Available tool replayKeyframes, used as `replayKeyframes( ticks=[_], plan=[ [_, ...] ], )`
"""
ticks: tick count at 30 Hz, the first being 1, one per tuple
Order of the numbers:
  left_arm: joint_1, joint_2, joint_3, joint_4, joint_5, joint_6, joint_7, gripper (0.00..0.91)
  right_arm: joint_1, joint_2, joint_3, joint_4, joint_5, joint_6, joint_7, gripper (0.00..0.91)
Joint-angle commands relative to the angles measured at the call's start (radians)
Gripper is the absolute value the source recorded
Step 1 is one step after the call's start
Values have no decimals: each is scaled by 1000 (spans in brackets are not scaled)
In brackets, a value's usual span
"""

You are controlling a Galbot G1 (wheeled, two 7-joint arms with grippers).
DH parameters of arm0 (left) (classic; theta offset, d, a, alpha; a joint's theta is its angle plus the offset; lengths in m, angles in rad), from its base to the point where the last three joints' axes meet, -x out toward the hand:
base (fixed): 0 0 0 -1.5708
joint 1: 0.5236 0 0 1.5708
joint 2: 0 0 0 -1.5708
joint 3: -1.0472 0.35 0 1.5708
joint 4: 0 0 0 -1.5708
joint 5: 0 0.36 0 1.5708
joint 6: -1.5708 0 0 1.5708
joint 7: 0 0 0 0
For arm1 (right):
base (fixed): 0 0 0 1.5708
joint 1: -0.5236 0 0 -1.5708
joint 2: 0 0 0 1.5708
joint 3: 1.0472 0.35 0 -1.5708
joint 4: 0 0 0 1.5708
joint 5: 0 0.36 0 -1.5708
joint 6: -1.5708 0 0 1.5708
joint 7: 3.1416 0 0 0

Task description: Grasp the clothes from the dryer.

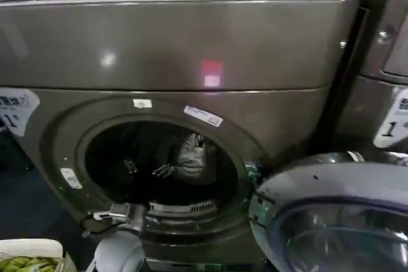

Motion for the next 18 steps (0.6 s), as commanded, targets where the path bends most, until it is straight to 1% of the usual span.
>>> replayKeyframes(
  ticks=[1,8,11,18],
  plan=[
    [-158,-36,35,164,-6,0,13,907,-4,-1,9,8,-9,-8,-8,907],
    [-352,-103,99,360,-5,-8,38,907,-10,2,20,6,-13,-8,-22,907],
    [-432,-133,113,479,-5,-20,47,907,-9,2,25,6,-13,-5,-26,907],
    [-573,-206,106,672,9,-39,61,907,-4,4,26,9,-12,-1,-32,907]
  ],
)
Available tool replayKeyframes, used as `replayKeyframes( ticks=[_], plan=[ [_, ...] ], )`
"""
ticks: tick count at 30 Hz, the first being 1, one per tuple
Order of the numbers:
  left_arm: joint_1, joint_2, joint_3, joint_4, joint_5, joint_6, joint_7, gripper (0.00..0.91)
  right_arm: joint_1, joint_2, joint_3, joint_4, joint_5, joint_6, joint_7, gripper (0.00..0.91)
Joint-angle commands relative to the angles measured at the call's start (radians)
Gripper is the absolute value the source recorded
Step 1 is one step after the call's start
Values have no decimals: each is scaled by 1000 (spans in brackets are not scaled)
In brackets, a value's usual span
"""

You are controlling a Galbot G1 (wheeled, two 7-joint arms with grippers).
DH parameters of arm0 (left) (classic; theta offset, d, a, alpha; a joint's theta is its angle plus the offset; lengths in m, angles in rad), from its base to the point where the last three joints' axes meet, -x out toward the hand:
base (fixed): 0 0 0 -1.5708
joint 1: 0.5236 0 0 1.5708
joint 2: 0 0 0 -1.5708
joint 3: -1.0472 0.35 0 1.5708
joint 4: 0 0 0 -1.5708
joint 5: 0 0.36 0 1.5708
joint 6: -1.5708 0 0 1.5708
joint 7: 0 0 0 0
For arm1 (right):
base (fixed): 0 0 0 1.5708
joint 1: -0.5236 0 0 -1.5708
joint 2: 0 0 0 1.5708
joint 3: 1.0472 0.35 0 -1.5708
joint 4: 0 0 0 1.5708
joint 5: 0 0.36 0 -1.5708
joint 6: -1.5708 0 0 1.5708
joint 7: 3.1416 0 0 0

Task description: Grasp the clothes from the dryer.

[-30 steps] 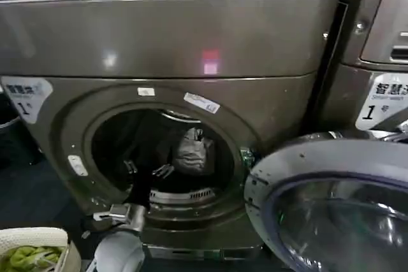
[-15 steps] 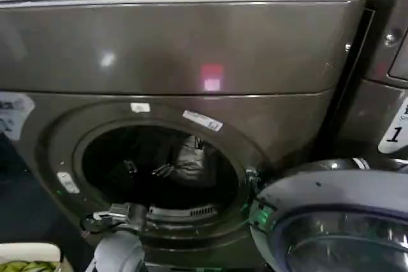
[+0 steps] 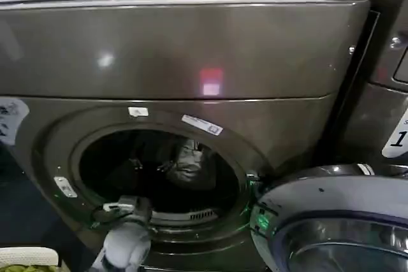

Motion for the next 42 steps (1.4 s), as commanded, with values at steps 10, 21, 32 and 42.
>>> replayKeyframes(
  ticks=[10,21,32,42],
  plan=[
    [-370,-169,-7,516,43,-32,44,907,-13,-1,21,-2,3,7,-10,907],
    [-501,-182,3,742,176,-25,295,907,-23,8,30,1,10,13,-20,907],
    [-673,-190,103,1065,601,-82,687,907,-27,11,28,13,22,15,-23,907],
    [-779,-127,209,1164,777,-173,1018,907,-44,11,45,8,28,17,-27,907]
  ],
)
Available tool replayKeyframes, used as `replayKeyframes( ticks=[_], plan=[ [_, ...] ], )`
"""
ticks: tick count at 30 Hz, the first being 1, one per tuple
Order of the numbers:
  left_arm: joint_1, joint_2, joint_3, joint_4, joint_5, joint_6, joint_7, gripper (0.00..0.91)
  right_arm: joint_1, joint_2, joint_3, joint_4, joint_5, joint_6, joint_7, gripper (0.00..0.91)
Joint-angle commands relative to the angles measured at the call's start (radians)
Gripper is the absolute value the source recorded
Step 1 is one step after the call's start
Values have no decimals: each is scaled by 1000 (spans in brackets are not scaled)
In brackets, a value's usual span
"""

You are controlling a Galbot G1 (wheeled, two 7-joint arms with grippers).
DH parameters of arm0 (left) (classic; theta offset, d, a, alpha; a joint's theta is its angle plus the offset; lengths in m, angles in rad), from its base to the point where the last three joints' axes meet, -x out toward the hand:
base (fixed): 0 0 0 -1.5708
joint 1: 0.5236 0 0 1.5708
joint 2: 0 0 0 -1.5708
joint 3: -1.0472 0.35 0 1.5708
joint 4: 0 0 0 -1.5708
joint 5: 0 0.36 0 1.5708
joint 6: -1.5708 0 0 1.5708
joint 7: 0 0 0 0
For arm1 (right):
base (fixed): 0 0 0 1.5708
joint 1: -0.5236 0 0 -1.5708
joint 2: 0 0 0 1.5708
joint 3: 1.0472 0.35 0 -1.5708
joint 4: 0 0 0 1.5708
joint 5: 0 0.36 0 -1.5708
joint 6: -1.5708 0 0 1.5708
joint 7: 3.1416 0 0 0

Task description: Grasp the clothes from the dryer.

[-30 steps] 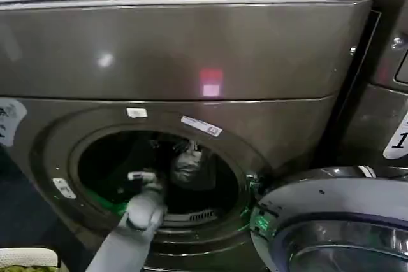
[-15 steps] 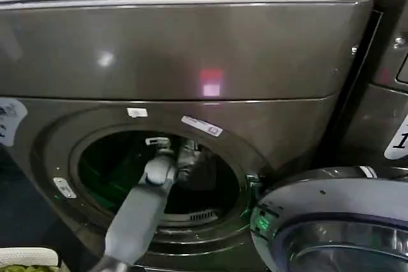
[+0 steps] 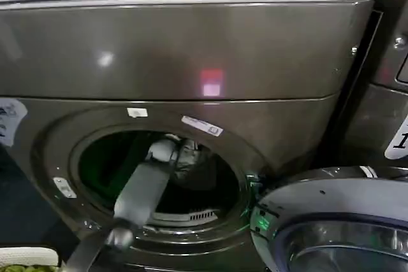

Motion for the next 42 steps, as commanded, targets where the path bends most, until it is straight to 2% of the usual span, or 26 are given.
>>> replayKeyframes(
  ticks=[1,10,14,27,35,37,40,41,42],
  plan=[
    [-119,31,87,165,290,-96,370,907,-4,1,5,2,2,0,-1,907],
    [-141,17,64,189,624,-98,427,907,-15,11,20,5,3,1,-4,907],
    [-140,5,68,191,730,-49,366,907,-13,17,19,15,3,0,-4,907],
    [-155,-50,132,280,617,-29,398,907,-20,32,28,22,4,2,-5,907],
    [-139,-48,140,299,604,-25,397,907,-22,37,31,24,5,5,-8,907],
    [-136,-45,143,301,603,-27,398,830,-20,40,29,24,5,7,-10,907],
    [-133,-45,144,307,601,-28,404,569,-20,43,27,27,5,8,-11,907],
    [-130,-44,145,307,601,-29,410,523,-20,43,29,26,5,9,-11,907],
    [-129,-43,146,307,601,-31,419,375,-21,42,30,26,6,8,-11,907]
  ],
)
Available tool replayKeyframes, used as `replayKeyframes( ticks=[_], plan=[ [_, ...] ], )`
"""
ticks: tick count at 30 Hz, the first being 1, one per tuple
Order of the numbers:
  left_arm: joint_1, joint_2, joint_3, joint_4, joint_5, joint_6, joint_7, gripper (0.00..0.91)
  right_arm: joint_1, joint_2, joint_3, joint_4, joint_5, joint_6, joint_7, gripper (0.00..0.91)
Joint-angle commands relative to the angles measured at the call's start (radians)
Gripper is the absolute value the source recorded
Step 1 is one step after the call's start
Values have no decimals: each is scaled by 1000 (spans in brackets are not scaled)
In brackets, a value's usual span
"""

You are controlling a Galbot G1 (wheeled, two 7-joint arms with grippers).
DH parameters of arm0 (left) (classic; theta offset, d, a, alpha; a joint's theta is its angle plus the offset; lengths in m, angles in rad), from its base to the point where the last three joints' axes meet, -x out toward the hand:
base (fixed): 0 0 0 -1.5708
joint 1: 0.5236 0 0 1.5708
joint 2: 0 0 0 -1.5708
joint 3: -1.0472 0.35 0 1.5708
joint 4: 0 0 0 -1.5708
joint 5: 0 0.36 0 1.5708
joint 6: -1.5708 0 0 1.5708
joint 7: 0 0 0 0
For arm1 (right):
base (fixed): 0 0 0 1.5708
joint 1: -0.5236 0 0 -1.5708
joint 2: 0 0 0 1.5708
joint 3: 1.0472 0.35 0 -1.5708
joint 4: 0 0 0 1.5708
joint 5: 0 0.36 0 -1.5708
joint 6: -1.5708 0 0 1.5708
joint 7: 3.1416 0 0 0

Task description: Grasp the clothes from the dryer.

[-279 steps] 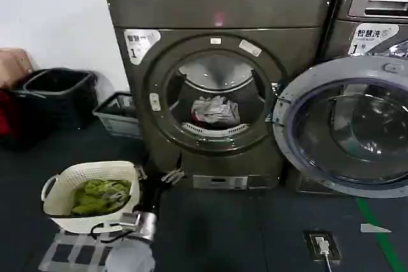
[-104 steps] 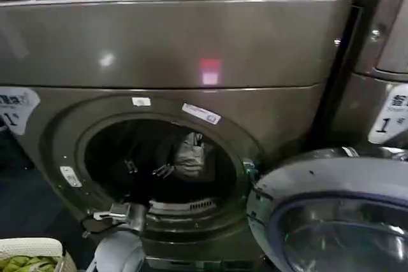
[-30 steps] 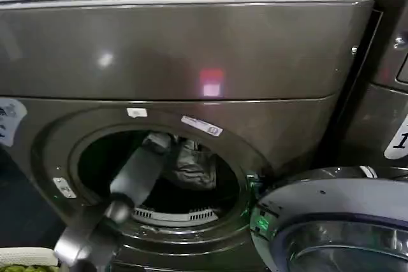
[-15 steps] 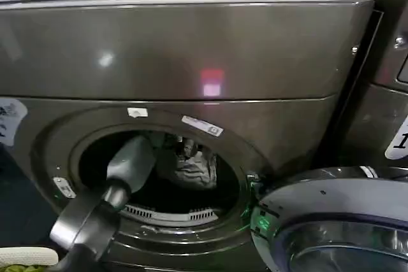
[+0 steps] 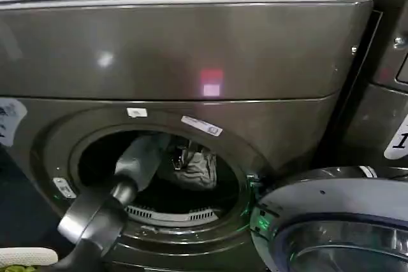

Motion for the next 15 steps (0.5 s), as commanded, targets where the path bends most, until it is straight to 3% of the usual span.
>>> replayKeyframes(
  ticks=[1,2,7,15],
  plan=[
    [10,-1,10,23,6,-2,31,296,-1,-1,3,0,1,1,0,907],
    [10,0,9,23,5,-3,32,159,-1,-2,3,-1,1,2,0,907],
    [7,1,3,17,-30,-8,16,11,1,-1,0,2,1,2,0,907],
    [34,2,-85,-78,-110,18,-48,0,5,1,-6,10,0,3,3,907]
  ],
)
